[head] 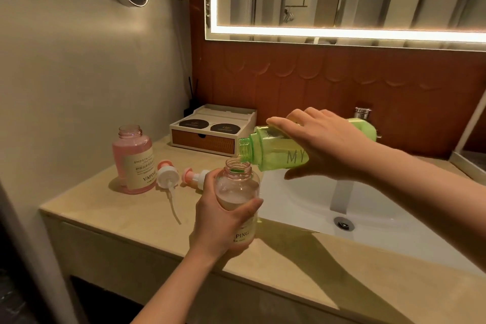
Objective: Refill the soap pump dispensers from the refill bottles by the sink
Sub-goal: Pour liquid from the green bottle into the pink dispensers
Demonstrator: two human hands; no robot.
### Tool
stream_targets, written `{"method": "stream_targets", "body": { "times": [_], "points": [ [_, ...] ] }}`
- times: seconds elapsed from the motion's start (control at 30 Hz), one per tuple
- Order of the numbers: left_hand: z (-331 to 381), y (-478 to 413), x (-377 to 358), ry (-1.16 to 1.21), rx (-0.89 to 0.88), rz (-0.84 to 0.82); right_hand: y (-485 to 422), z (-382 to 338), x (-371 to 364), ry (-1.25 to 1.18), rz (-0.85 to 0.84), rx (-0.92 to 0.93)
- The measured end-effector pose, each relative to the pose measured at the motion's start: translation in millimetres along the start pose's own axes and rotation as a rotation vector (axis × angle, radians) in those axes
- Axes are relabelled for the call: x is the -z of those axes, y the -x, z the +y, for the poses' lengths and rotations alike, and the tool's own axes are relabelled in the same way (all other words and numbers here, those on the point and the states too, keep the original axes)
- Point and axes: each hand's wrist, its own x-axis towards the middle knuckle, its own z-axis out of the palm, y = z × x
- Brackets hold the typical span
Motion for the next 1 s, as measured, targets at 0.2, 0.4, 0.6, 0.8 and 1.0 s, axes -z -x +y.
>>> {"method": "stream_targets", "body": {
  "times": [0.2,0.4,0.6,0.8,1.0],
  "points": [
    [-6.8,-14.5,18.8,-0.055,0.012,0.044,-12.8,-13.9,-30.7,-0.317,0.006,-0.068],
    [-6.2,-27.1,33.8,-0.044,0.039,0.006,-33.4,-15.9,-57.7,-0.688,0.160,-0.205],
    [-7.2,-44.1,52.4,-0.085,0.104,-0.042,-70.3,-5.3,-79.6,-0.906,0.282,-0.451],
    [-14.9,-54.3,64.1,-0.126,0.141,-0.070,-113.2,-6.4,-102.3,-1.173,0.405,-0.669],
    [-22.9,-63.2,66.8,-0.115,0.128,-0.057,-148.7,-24.6,-121.6,-1.344,0.376,-0.727]
  ]
}}
